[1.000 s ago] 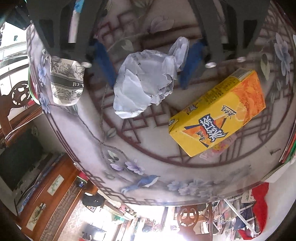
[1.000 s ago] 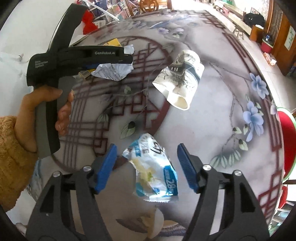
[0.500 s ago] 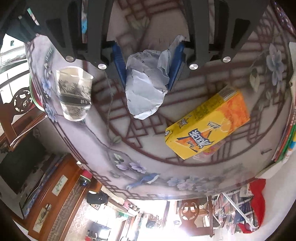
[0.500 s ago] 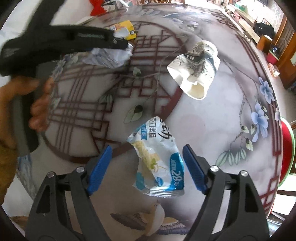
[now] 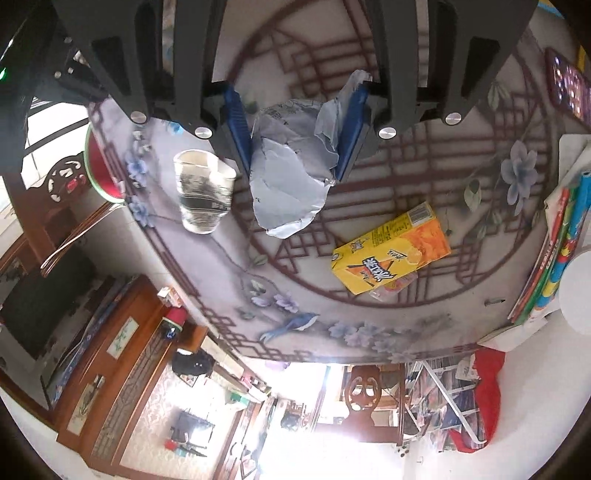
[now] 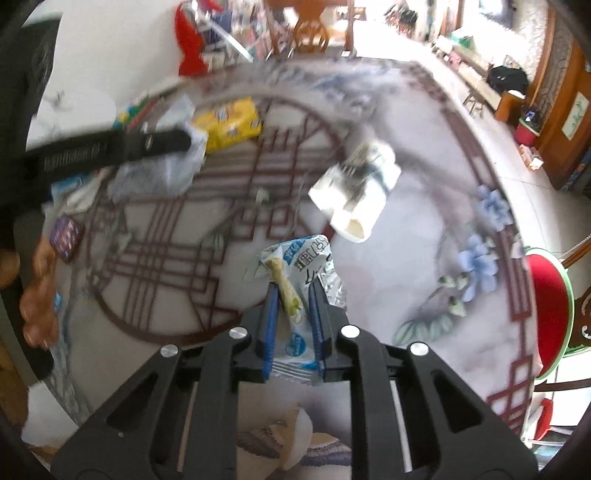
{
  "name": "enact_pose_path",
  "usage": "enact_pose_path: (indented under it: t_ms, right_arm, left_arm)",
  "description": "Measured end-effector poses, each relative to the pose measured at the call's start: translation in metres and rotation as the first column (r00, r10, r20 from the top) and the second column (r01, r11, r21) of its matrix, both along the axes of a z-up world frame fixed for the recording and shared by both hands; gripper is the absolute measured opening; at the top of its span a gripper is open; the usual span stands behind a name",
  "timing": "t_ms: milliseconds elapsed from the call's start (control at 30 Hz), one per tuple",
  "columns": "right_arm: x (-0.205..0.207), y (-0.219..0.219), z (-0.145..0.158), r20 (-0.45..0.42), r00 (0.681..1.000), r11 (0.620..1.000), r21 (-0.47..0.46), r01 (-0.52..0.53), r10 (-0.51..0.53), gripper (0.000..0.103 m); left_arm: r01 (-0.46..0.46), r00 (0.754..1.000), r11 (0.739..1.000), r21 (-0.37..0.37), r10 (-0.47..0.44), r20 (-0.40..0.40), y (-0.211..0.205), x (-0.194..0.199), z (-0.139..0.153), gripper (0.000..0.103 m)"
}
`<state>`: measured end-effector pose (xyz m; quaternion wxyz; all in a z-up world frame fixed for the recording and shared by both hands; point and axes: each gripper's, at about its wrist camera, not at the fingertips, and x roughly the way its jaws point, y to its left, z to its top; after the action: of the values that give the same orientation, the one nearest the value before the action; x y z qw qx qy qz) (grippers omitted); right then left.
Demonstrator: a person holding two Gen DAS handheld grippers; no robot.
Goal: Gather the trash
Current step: 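Carry the foil and blue-white wrapper to the red bucket and release both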
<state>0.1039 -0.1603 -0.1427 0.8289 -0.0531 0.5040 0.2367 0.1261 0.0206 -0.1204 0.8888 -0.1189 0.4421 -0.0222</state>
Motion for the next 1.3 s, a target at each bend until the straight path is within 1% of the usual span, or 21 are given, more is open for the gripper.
enact_pose_path:
  t_ms: [167,300,433,667,833,867,967,1067,1200,1300]
  right_arm:
    - [-0.003,-0.025,0.024,0.064,0.996,0.997,0.05,0.058,-0.061,0.017]
    - [-0.004,-0.049,0.038,0.095,0.989,0.992,0.076,0.103,-0.11,0.017]
    - [-0.004,-0.076,0.043,0.113,0.981,0.985,0.093,0.148,-0.158,0.017]
    - [0.002,-0.151,0.043,0.108,0.96,0.964,0.104,0.246,-0.257,0.017]
    - [0.01,-0.212,0.04,0.103,0.94,0.943,0.108,0.314,-0.325,0.017]
    - [0.014,-0.23,0.039,0.097,0.934,0.936,0.111,0.334,-0.344,0.017]
    - [0.022,-0.264,0.033,0.076,0.92,0.92,0.121,0.374,-0.384,0.017]
    - [0.029,-0.296,0.025,0.049,0.904,0.9,0.131,0.416,-0.425,0.017]
    - [0.035,-0.335,0.012,0.007,0.88,0.872,0.143,0.468,-0.474,0.017]
    - [0.038,-0.354,0.005,-0.004,0.866,0.857,0.142,0.495,-0.499,0.017]
  left_arm:
    - [0.027,0.999,1.0,0.01,-0.027,0.029,-0.017,-0.006,0.014,0.042]
    - [0.059,0.997,0.998,0.014,-0.06,0.052,-0.038,-0.007,0.025,0.042]
    - [0.094,0.993,0.995,0.012,-0.095,0.064,-0.064,-0.005,0.032,0.042]
    - [0.178,0.982,0.984,-0.009,-0.177,0.07,-0.131,0.007,0.037,0.043]
    - [0.248,0.967,0.968,-0.034,-0.245,0.068,-0.195,0.021,0.038,0.043]
    - [0.265,0.963,0.963,-0.037,-0.263,0.066,-0.211,0.024,0.038,0.043]
    - [0.307,0.951,0.951,-0.039,-0.304,0.058,-0.25,0.03,0.036,0.043]
    - [0.341,0.939,0.939,-0.041,-0.339,0.051,-0.278,0.035,0.034,0.044]
    - [0.391,0.92,0.918,-0.057,-0.39,0.027,-0.317,0.047,0.029,0.044]
    - [0.44,0.898,0.895,-0.068,-0.441,0.012,-0.345,0.055,0.025,0.044]
